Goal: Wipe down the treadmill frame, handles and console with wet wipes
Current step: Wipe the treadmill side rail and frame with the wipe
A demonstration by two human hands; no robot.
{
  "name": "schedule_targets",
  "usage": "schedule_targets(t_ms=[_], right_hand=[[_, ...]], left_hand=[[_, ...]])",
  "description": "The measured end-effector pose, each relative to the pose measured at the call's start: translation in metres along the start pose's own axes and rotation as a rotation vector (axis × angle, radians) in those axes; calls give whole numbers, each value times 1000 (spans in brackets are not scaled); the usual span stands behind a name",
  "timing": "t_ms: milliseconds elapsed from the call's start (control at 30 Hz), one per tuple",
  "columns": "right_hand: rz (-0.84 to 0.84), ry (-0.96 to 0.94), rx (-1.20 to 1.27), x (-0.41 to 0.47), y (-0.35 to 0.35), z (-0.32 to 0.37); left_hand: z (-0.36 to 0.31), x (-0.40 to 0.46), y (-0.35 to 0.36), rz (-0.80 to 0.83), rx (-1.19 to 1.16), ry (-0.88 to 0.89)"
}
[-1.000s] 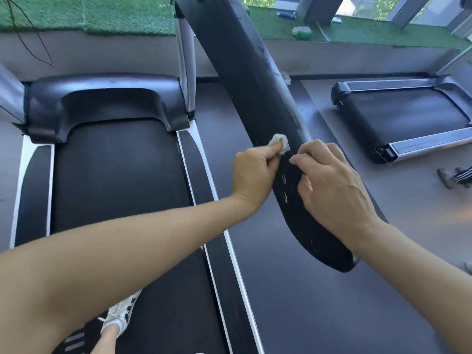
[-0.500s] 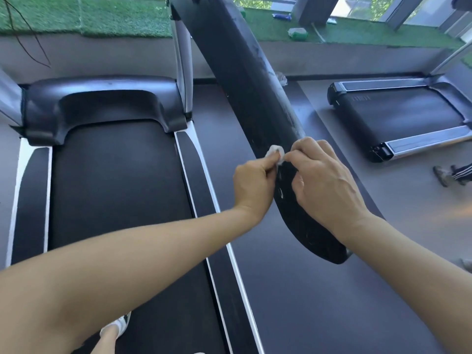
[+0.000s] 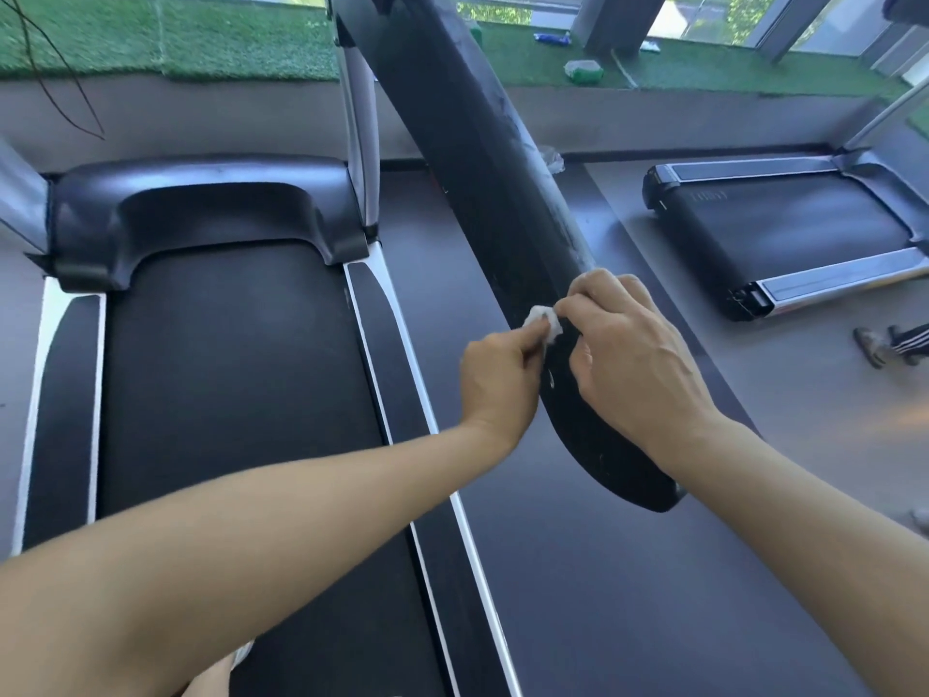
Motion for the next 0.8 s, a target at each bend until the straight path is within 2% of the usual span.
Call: schedule_targets(t_ms=[100,267,467,667,800], right_hand=[[7,3,-41,0,2,-1],[13,17,-51,3,4,0],[-51,-10,-15,2,-2,4],[-36,41,-74,4,8,-1],[-26,35,-101,8,11,0]], left_hand=[[1,29,-9,-39,57,-10],[17,75,-23,-145,99,-127],[21,3,3,39,-34,-164],[34,48,-7,-30,61,-140],[48,87,-18,-69,147,-195]])
Point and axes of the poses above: each hand's wrist, its own x-axis towards the middle knuckle, its own y-axis out of the palm, z = x × y, the point moved 9 cm from there along x, towards the middle knuckle, and after that the axes turned 7 degrees about -x, right-handed, at the moved point
